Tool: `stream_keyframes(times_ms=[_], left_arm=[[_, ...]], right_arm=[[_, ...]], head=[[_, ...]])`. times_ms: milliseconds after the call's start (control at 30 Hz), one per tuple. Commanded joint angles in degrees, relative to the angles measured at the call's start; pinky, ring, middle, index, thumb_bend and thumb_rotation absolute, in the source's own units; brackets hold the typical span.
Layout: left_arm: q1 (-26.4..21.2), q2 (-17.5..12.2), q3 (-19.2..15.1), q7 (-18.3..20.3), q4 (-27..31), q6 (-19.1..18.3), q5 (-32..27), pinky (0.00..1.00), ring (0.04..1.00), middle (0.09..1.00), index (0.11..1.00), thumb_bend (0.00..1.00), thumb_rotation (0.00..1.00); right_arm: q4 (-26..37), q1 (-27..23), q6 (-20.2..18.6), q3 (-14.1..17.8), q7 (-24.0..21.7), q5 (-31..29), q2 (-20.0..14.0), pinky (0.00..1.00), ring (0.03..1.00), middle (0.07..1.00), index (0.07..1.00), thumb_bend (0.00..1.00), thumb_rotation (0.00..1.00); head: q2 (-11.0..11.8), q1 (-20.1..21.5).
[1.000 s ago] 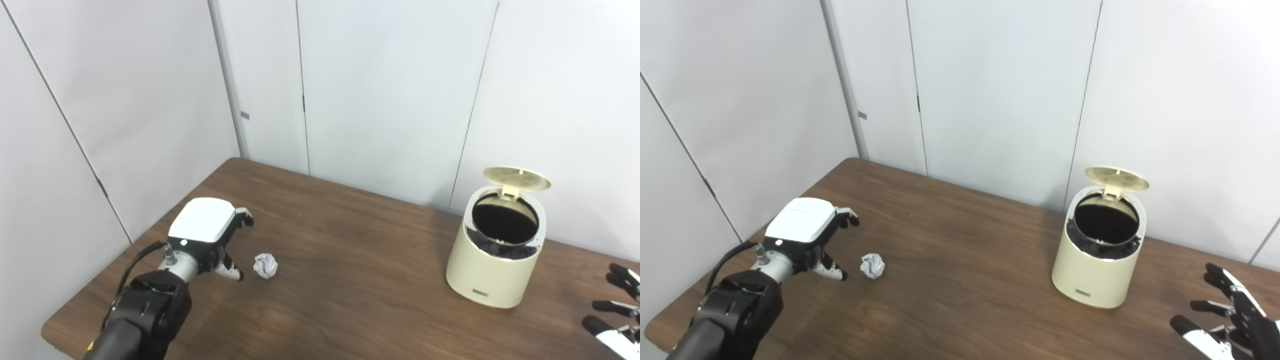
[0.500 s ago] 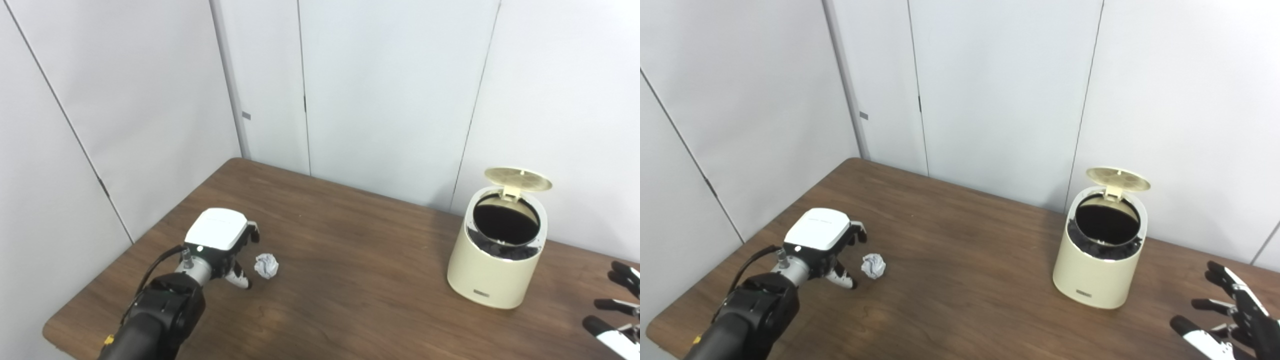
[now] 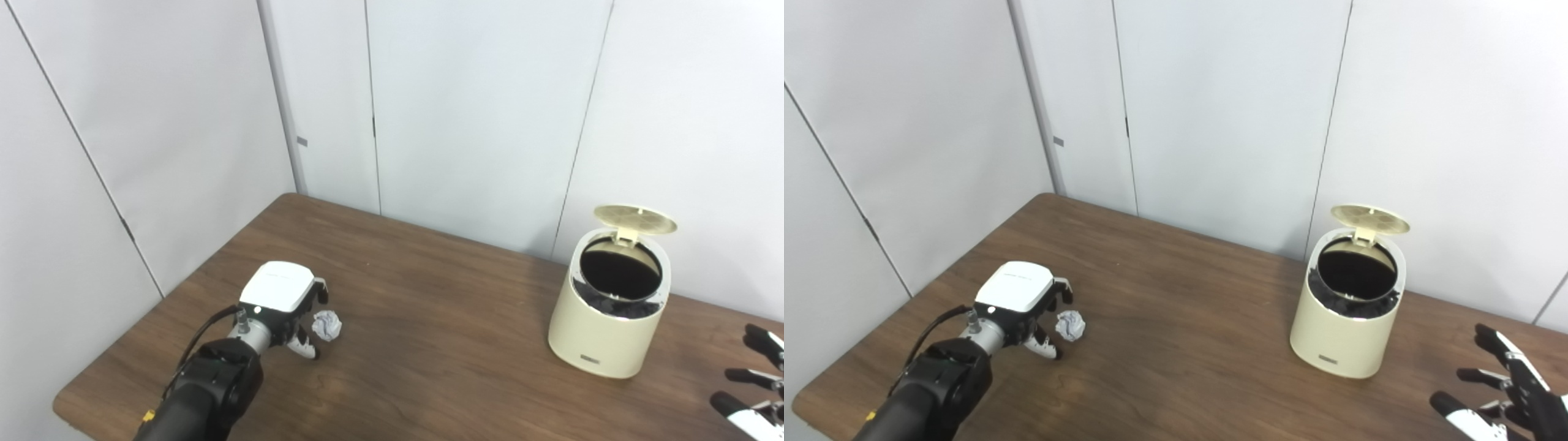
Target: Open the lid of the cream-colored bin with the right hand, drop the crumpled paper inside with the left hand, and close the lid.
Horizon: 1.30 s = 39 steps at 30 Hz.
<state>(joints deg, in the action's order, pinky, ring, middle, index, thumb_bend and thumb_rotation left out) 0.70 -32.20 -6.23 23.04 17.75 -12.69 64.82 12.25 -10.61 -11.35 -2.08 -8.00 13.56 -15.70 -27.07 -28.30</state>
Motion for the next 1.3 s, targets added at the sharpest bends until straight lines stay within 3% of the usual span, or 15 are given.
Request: stream_keyframes(times_ms=[0, 133, 433, 567, 633, 700, 767, 867, 1267], left_arm=[[-1.7, -1.4, 0.0, -1.3, 0.3, -0.8, 1.0, 0.46, 0.574, 0.603, 0.687, 0.83, 0.15], [-1.3, -1.5, 0.8, -1.9, -0.3, -0.3, 2.0, 0.48, 0.615, 0.655, 0.685, 0.82, 0.16], [-1.0, -1.2, 2.2, -2.4, -2.3, -0.6, 2.4, 0.51, 0.604, 0.636, 0.692, 0.81, 0.17], [-0.9, -0.2, 2.2, -5.7, -4.3, 0.7, -1.4, 0.52, 0.609, 0.626, 0.666, 0.83, 0.10], [-0.7, 0.0, 2.6, -7.6, -5.0, 1.2, -2.6, 0.51, 0.585, 0.580, 0.641, 0.83, 0.07], [-0.6, 0.1, 3.1, -9.4, -5.7, 1.7, -3.8, 0.50, 0.566, 0.506, 0.625, 0.61, 0.01], [-0.6, 0.0, 3.5, -11.3, -6.6, 2.4, -4.9, 0.53, 0.562, 0.459, 0.560, 0.54, 0.00], [-0.6, -0.5, 4.6, -14.8, -8.3, 4.0, -4.9, 0.53, 0.546, 0.430, 0.527, 0.52, 0.00], [-0.8, -1.2, 7.7, -13.4, -8.4, 2.9, -5.0, 0.59, 0.578, 0.439, 0.524, 0.52, 0.00]], right_arm=[[2.6, -1.1, 0.5, 0.6, 0.2, -0.1, -0.7, 0.36, 0.727, 0.907, 0.901, 0.92, 0.61], [3.2, -0.8, 0.1, 0.7, 0.1, 0.0, -0.7, 0.37, 0.728, 0.908, 0.899, 0.91, 0.60], [4.1, -0.4, -0.7, 0.8, -0.5, -0.2, -0.8, 0.37, 0.735, 0.917, 0.900, 0.88, 0.58], [4.5, -0.1, -1.0, 0.8, -0.5, 0.0, -0.8, 0.39, 0.733, 0.918, 0.901, 0.87, 0.58], [4.5, 0.0, -0.7, 0.8, -0.5, 0.1, -0.8, 0.40, 0.735, 0.919, 0.904, 0.85, 0.57], [4.4, 0.1, -0.3, 0.9, -0.5, -0.1, -0.9, 0.40, 0.742, 0.923, 0.906, 0.85, 0.57], [4.4, 0.3, -0.2, 1.0, -0.6, -0.4, -1.0, 0.40, 0.750, 0.934, 0.910, 0.84, 0.58], [4.8, 0.4, -0.6, 1.1, -0.7, -0.3, -1.2, 0.41, 0.752, 0.938, 0.913, 0.84, 0.60], [5.3, 1.0, -0.8, 1.4, -0.8, -0.7, -1.0, 0.42, 0.754, 0.935, 0.910, 0.83, 0.61]], head=[[-0.3, 0.0], [-0.6, 0.1], [-1.1, 0.3], [-1.3, 0.5], [-1.5, 0.6], [-1.6, 0.7], [-1.7, 0.6], [-2.0, 0.5], [-2.4, 0.7]])
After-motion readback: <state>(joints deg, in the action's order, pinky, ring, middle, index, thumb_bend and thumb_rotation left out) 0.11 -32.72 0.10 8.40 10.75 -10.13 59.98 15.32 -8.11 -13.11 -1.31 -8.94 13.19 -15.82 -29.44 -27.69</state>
